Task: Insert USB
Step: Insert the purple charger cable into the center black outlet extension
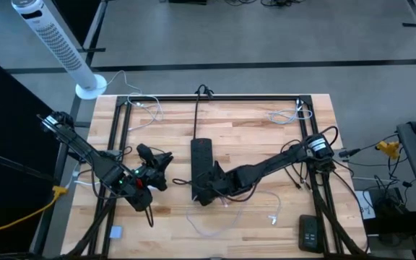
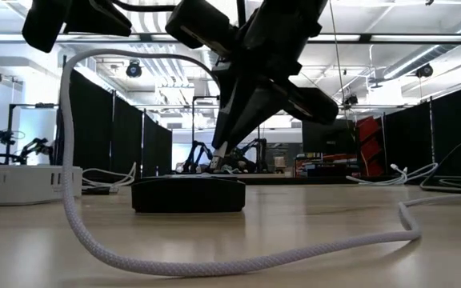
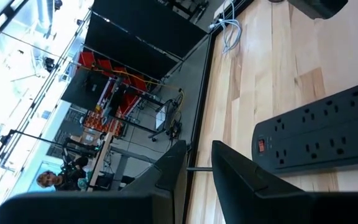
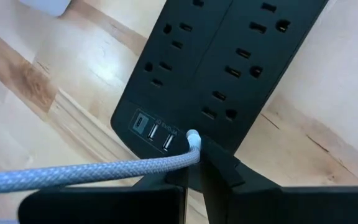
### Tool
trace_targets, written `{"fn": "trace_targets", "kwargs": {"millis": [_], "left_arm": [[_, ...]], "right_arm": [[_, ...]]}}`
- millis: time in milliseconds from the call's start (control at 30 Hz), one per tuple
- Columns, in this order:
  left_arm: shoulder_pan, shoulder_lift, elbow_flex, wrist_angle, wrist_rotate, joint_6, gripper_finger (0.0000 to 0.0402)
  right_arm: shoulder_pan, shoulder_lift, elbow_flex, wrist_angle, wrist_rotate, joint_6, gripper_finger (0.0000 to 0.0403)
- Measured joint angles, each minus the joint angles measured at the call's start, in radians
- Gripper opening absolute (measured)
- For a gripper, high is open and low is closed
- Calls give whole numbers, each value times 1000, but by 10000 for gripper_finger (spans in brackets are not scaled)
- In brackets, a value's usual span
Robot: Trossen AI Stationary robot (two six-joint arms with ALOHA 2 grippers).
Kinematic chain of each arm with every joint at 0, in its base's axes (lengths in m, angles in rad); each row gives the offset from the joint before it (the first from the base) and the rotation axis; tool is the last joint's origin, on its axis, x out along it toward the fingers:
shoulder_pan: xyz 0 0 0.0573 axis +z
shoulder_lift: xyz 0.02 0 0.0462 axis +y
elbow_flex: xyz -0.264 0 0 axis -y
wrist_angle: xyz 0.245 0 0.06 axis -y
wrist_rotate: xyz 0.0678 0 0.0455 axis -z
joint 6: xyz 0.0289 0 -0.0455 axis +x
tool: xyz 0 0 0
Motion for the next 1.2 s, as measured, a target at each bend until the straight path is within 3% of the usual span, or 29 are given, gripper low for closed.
{"fn": "trace_targets", "kwargs": {"millis": [67,167,367,533,633,900,1200], "left_arm": [[0,0,0,0,0,-1,62],[0,0,0,0,0,-10,62],[0,0,0,-2,4,-27,62],[0,0,0,-26,27,-59,62],[0,0,0,-27,28,-78,62],[0,1,0,-23,54,-132,62],[0,1,0,40,63,-170,62]], "right_arm": [[2,0,0,2,5,-13,10],[2,-2,0,21,1,-202,10],[6,-45,0,34,-31,-876,10],[9,-63,0,16,-198,-1555,10],[10,-64,0,18,-227,-1823,10],[-9,-62,0,19,-223,-2230,10],[-25,-61,0,-11,-238,-2501,10]]}}
